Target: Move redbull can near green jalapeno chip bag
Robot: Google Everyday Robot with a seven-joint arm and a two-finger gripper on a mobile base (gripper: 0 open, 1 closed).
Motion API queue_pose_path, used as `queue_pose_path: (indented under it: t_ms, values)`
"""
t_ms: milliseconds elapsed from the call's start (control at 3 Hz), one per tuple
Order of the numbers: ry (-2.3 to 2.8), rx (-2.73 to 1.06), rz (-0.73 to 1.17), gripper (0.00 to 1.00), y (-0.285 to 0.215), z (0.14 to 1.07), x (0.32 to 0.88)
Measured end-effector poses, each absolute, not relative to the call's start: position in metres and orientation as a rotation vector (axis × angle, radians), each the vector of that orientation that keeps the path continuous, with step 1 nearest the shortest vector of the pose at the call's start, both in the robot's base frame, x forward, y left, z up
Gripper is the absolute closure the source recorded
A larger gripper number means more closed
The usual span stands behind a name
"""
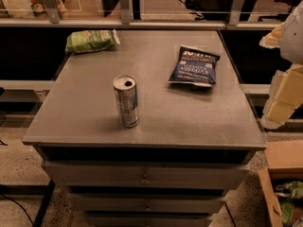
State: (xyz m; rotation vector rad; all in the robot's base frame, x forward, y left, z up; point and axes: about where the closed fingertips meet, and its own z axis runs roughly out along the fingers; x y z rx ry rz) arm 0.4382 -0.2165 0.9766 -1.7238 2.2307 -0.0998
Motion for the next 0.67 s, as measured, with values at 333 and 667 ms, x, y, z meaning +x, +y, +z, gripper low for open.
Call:
queue_pose_path:
  t_ms: [333,667]
  values:
    - [2.217,-1.716,-0.099,0.0,-0.214,0.977,0.44]
    - [2.152,-1.692,-0.068,0.0,-0.201,0.965,0.454]
